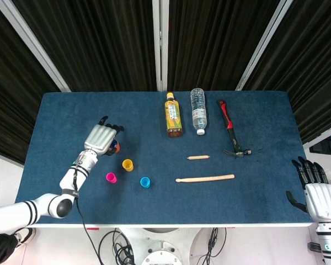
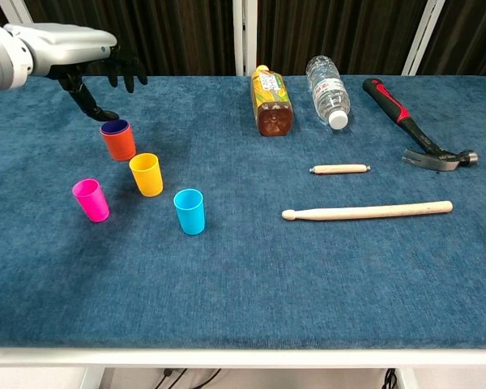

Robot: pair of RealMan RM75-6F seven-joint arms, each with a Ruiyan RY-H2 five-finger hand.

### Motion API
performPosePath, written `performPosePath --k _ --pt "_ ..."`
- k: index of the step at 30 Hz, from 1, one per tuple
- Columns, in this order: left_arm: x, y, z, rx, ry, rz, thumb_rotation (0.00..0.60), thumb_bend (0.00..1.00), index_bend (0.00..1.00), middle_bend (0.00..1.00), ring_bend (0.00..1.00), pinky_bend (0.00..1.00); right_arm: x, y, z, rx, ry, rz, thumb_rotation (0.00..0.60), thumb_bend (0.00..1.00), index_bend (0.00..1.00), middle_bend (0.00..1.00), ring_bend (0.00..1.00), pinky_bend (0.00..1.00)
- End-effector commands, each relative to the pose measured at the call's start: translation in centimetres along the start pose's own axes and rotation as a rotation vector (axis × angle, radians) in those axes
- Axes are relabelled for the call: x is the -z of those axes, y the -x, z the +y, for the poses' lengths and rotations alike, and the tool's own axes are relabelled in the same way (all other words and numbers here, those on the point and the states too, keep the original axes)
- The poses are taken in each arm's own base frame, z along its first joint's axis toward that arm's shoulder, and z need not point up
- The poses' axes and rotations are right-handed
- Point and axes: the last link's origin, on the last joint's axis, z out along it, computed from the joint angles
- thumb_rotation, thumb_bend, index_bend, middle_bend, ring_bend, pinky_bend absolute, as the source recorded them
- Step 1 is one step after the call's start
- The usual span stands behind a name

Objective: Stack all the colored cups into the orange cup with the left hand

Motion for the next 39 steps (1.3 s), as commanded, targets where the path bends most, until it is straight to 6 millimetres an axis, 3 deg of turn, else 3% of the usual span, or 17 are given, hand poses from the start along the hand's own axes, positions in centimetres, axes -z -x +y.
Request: performPosePath --k 1,6,13,19,27,39 --pt "1.5 -0.7 1.7 -0.037 0.06 -0.003 0.6 0.26 0.25 0.27 0.27 0.06 -0.1 -0.1 0.0 -0.004 -0.001 0.004 0.6 0.26 0.0 0.0 0.0 0.0" --pt "2.7 -0.1 3.6 -0.044 0.111 -0.034 0.6 0.26 0.25 0.27 0.25 0.05 -0.1 -0.3 0.1 -0.009 -0.002 0.009 0.6 0.26 0.0 0.0 0.0 0.0" --pt "3.1 1.4 4.6 -0.056 0.14 -0.073 0.6 0.25 0.23 0.27 0.22 0.03 0.0 -0.5 0.4 -0.011 0.004 0.012 0.6 0.26 0.0 0.0 0.0 0.0" --pt "2.6 3.1 4.7 -0.06 0.137 -0.108 0.6 0.24 0.23 0.26 0.2 0.02 -0.1 -0.4 0.3 -0.01 0.002 0.008 0.6 0.26 0.0 0.0 0.0 0.0" --pt "2.3 3.9 4.2 -0.069 0.125 -0.134 0.6 0.24 0.23 0.26 0.21 0.05 -0.2 -0.2 0.5 -0.009 0.012 0.0 0.6 0.26 0.0 0.0 0.0 0.0" --pt "1.8 4.9 4.7 -0.059 0.148 -0.122 0.6 0.24 0.34 0.37 0.36 0.08 -0.1 0.2 0.7 -0.012 0.022 -0.008 0.6 0.26 0.0 0.0 0.0 0.0"
